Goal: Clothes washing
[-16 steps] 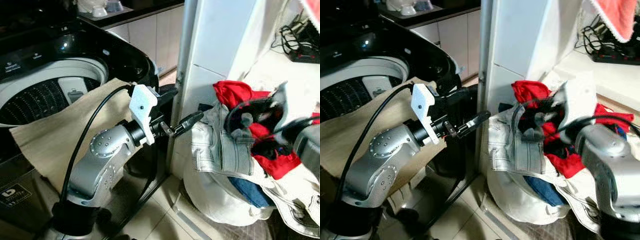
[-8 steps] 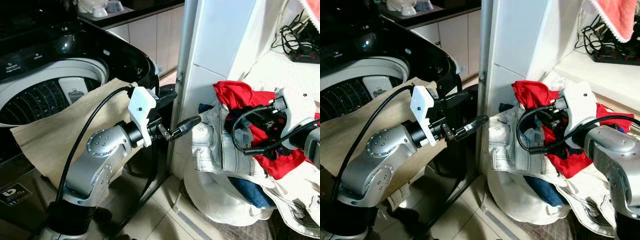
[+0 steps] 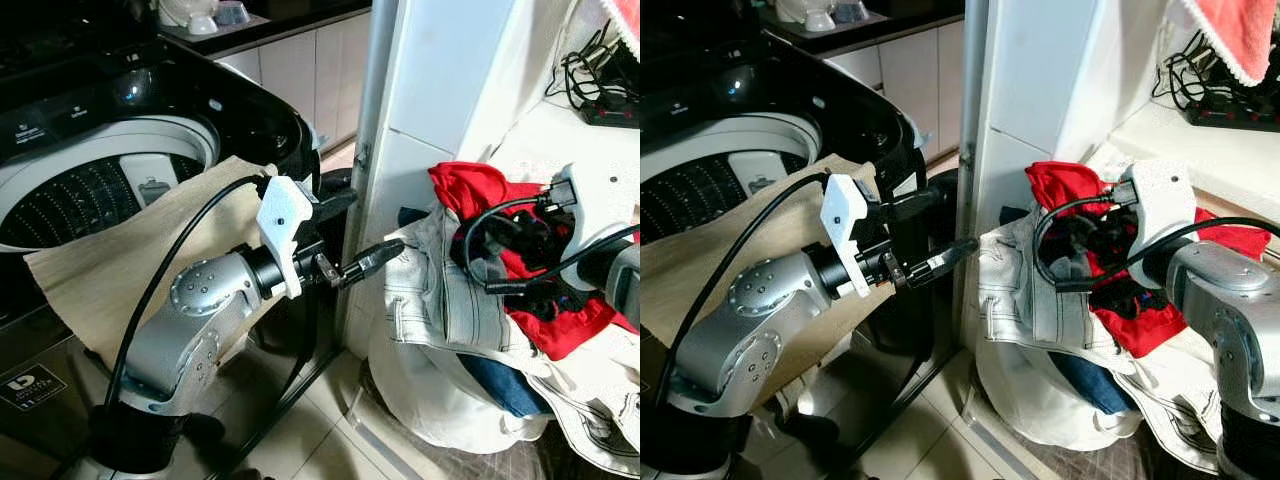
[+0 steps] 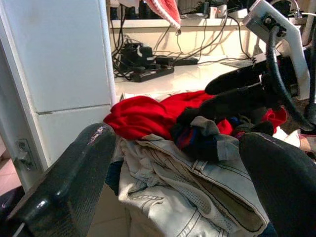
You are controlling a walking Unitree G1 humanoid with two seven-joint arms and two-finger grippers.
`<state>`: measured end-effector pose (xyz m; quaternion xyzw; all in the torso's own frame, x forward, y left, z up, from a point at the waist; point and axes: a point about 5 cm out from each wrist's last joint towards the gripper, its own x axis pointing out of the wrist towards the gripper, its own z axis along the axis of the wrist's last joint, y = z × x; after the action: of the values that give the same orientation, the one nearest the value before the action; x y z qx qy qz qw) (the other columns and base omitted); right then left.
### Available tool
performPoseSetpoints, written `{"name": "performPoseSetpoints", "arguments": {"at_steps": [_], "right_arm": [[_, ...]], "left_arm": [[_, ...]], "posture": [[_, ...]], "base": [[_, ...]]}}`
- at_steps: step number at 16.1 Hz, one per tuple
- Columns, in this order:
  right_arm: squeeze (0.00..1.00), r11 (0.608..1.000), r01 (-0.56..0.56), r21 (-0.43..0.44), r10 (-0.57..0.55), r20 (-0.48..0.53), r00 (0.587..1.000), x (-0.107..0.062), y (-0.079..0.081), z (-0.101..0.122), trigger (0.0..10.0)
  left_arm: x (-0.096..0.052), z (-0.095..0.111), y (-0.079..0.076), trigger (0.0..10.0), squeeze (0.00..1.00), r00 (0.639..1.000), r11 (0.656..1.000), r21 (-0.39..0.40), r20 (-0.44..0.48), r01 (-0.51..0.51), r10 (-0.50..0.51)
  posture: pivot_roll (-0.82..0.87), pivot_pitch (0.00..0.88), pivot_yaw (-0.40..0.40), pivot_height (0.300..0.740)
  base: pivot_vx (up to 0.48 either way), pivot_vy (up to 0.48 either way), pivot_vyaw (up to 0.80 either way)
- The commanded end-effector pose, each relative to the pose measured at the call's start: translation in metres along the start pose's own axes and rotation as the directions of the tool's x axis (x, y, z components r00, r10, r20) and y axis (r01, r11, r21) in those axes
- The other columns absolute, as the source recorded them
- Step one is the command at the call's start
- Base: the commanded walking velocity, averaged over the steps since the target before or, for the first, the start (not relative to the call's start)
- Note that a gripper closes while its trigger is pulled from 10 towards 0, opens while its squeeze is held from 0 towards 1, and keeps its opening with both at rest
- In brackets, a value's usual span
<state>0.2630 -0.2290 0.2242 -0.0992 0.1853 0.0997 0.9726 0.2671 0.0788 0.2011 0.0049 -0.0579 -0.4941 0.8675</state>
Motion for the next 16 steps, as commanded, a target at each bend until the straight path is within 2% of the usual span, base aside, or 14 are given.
{"name": "performPoseSetpoints", "arguments": {"at_steps": [1,3,4,5,6,9,12,13,14,15,16], "right_arm": [[1.00,1.000,0.015,-0.013,-0.015,-0.012,1.000,0.002,0.000,0.002,10.0],[1.00,1.000,0.017,-0.013,-0.018,-0.013,1.000,0.003,-0.001,0.003,10.0],[1.00,0.997,0.072,-0.027,-0.073,-0.015,0.997,0.008,-0.006,0.002,10.0],[0.32,0.996,0.083,-0.028,-0.084,-0.017,0.996,0.012,-0.008,-0.001,10.0],[0.00,0.995,0.093,-0.045,-0.094,-0.036,0.995,0.018,-0.011,-0.006,10.0],[0.00,0.999,0.024,-0.044,-0.027,-0.089,0.996,0.027,-0.006,-0.016,10.0],[0.00,0.999,-0.026,-0.025,0.023,-0.102,0.995,0.034,-0.002,-0.022,10.0],[0.00,0.999,-0.027,-0.025,0.024,-0.109,0.994,0.035,-0.002,-0.024,7.0],[0.00,0.999,-0.026,-0.021,0.024,-0.114,0.993,0.036,-0.003,-0.025,2.4],[0.00,0.999,-0.031,-0.020,0.028,-0.123,0.992,0.036,-0.004,-0.026,0.0],[0.00,0.999,-0.032,-0.020,0.029,-0.129,0.991,0.036,-0.004,-0.027,0.0]], "left_arm": [[-0.001,0.001,-0.004,10.0,0.00,1.000,1.000,-0.001,-0.003,0.025,-0.025],[-0.001,0.001,-0.005,10.0,0.00,1.000,1.000,-0.002,-0.004,0.026,-0.026],[-0.001,0.001,-0.006,10.0,0.00,0.999,0.999,-0.009,-0.008,0.035,-0.035],[-0.001,0.000,-0.006,10.0,0.00,0.999,0.999,-0.014,-0.012,0.042,-0.042],[-0.001,-0.001,-0.007,10.0,0.00,0.998,0.998,-0.020,-0.018,0.055,-0.055],[-0.003,-0.004,-0.012,10.0,0.00,0.994,0.995,-0.034,-0.049,0.098,-0.100],[-0.003,-0.005,-0.013,10.0,0.00,0.994,0.994,-0.035,-0.052,0.100,-0.101],[-0.004,-0.004,-0.013,10.0,0.00,0.993,0.994,-0.034,-0.052,0.100,-0.102],[-0.004,-0.004,-0.013,10.0,0.00,0.993,0.994,-0.034,-0.052,0.100,-0.102],[-0.005,-0.003,-0.013,10.0,0.00,0.993,0.994,-0.033,-0.053,0.101,-0.102],[-0.005,-0.003,-0.013,10.0,0.00,0.993,0.994,-0.033,-0.054,0.101,-0.103]], "posture": [[-0.10,0.000,0.018,0.740],[-0.10,0.000,0.017,0.740],[-0.10,0.000,0.017,0.740],[-0.10,0.000,0.020,0.740],[-0.10,0.000,0.020,0.740],[-0.09,0.000,0.015,0.740],[-0.09,0.000,0.011,0.740],[-0.09,0.000,0.011,0.740],[-0.09,0.000,0.011,0.740],[-0.08,0.000,0.010,0.740],[-0.08,0.000,0.010,0.740]], "base": [[0.000,0.000,0.00],[0.000,0.000,0.00],[0.000,0.000,0.00],[0.000,0.000,0.00],[0.000,0.000,0.00],[0.000,0.000,0.00],[0.000,0.000,0.00],[0.000,0.000,0.00],[0.000,0.000,0.00],[0.000,0.000,0.00],[0.000,0.000,0.00]]}}
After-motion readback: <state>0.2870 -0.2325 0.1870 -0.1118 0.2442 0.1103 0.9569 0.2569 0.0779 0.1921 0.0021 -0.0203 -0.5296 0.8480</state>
